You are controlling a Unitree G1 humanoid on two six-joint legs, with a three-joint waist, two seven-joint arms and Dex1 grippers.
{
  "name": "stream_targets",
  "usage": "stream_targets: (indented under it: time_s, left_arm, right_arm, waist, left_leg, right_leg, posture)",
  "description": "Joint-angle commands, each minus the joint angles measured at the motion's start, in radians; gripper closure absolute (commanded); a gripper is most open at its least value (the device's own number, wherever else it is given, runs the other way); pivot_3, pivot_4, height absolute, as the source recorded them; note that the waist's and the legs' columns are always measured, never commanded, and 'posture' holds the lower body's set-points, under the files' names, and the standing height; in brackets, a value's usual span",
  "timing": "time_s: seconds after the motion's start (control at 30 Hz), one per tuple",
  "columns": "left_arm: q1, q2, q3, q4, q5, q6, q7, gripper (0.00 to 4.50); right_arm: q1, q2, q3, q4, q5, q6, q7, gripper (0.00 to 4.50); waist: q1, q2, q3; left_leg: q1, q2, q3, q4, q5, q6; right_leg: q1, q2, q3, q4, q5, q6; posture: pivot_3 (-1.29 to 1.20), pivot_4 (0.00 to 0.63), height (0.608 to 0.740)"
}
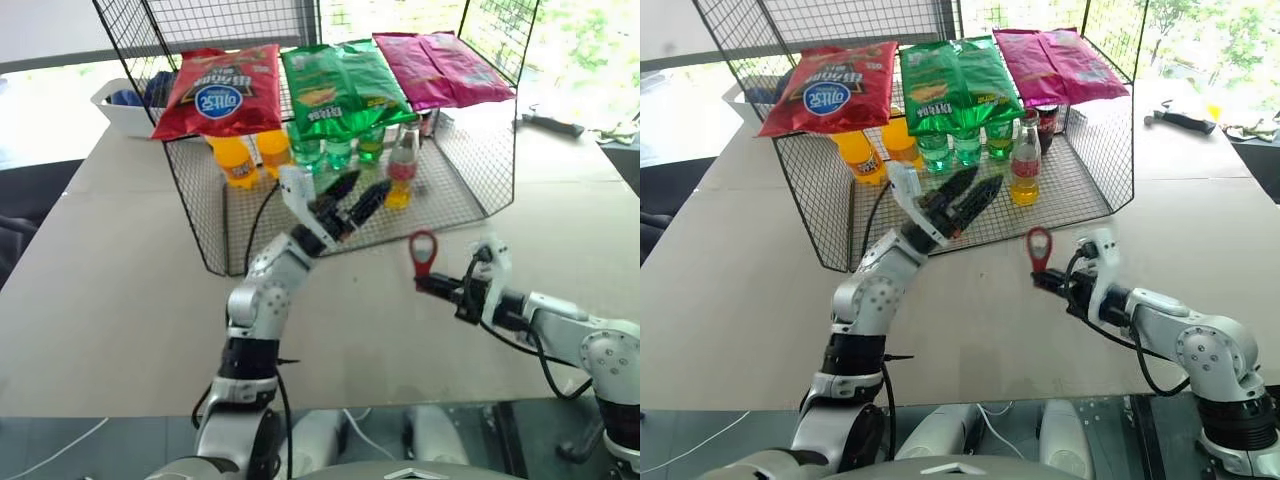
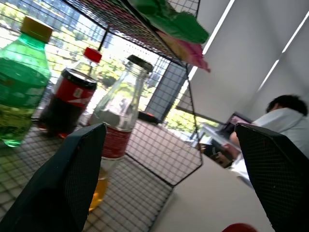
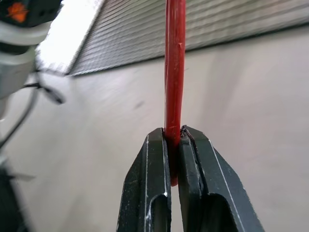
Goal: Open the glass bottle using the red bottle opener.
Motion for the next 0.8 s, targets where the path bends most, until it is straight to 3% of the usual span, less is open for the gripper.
stream_targets:
  time_s: [0.03, 0.27, 0.57, 0.8]
  left_arm:
    - [-0.064, 0.009, -0.054, 0.113, 0.19, -0.202, 0.038, 0.09]
    - [-0.211, -0.036, -0.082, 0.494, 0.36, -0.446, 0.102, 0.09]
    - [-0.433, -0.119, -0.052, 0.905, 0.437, -0.644, 0.196, 0.09]
    - [-0.538, -0.166, -0.033, 1.089, 0.467, -0.692, 0.27, 0.09]
  right_arm:
    - [-0.01, 0.03, -0.035, -0.022, -0.114, -0.114, -0.023, 4.4]
    - [-0.072, 0.062, 0.014, -0.005, -0.479, -0.385, -0.065, 4.4]
    - [-0.07, 0.14, 0.054, -0.06, -0.608, -0.434, -0.065, 4.4]
    - [-0.032, 0.186, 0.07, -0.13, -0.657, -0.421, -0.078, 4.4]
  waist:
    - [0.0, 0.0, 0.0]
    - [-0.003, 0.0, 0.0]
    - [-0.007, 0.0, 0.0]
    - [-0.008, 0.0, 0.0]
  left_leg:
    - [0.0, 0.0, 0.0, 0.0, 0.0, 0.0]
    - [-0.002, -0.001, 0.0, 0.001, 0.0, 0.0]
    - [-0.013, -0.002, 0.0, 0.006, 0.0, 0.0]
    - [-0.014, -0.002, -0.001, 0.008, 0.0, 0.0]
  right_leg:
    - [0.0, 0.0, 0.0, 0.0, 0.0, 0.0]
    - [-0.002, 0.0, 0.0, 0.0, 0.0, 0.001]
    - [-0.012, -0.001, 0.0, 0.004, 0.001, 0.001]
    - [-0.012, -0.001, -0.001, 0.006, 0.001, 0.001]
  posture:
    - [0.0, 0.15, 0.74]
    - [0.0, 0.15, 0.74]
    - [0.0, 0.15, 0.74]
    - [0.0, 0.15, 0.74]
